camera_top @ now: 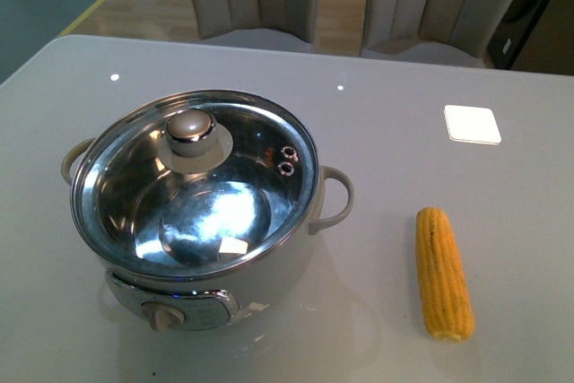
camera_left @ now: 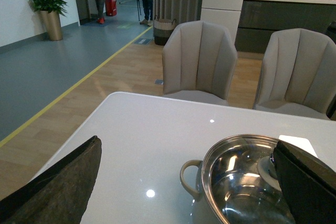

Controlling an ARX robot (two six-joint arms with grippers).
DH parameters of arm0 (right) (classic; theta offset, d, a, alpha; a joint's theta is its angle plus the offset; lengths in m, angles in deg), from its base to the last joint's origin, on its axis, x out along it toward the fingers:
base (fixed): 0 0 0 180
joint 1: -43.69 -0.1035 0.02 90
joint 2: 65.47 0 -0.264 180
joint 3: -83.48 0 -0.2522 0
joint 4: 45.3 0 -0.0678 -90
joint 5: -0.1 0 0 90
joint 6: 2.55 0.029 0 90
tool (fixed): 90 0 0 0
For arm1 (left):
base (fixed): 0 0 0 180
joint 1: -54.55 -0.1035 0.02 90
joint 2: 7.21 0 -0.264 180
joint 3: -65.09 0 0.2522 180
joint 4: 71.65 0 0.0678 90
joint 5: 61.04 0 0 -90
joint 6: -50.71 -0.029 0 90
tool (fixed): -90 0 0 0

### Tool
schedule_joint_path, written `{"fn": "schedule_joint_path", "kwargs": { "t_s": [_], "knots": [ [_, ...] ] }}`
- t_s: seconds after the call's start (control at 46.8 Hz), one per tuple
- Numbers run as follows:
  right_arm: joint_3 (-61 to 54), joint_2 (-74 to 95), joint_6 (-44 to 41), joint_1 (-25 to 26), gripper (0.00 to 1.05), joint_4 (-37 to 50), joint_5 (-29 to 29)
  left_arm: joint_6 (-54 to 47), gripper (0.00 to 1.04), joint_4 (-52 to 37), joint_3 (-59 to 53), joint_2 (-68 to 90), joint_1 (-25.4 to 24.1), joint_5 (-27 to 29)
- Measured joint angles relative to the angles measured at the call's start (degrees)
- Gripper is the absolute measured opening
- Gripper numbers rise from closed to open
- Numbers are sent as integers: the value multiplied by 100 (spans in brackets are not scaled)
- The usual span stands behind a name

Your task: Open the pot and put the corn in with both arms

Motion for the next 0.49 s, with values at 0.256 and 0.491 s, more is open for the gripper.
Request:
{"fn": "schedule_joint_path", "kwargs": {
  "t_s": [0.256, 0.491],
  "knots": [
    [0, 0, 0, 2, 96, 0, 0, 0, 98, 0, 0, 0, 0, 2],
    [0, 0, 0, 2, 96, 0, -2, 0, 98, 0, 0, 0, 0, 0]
  ]
}}
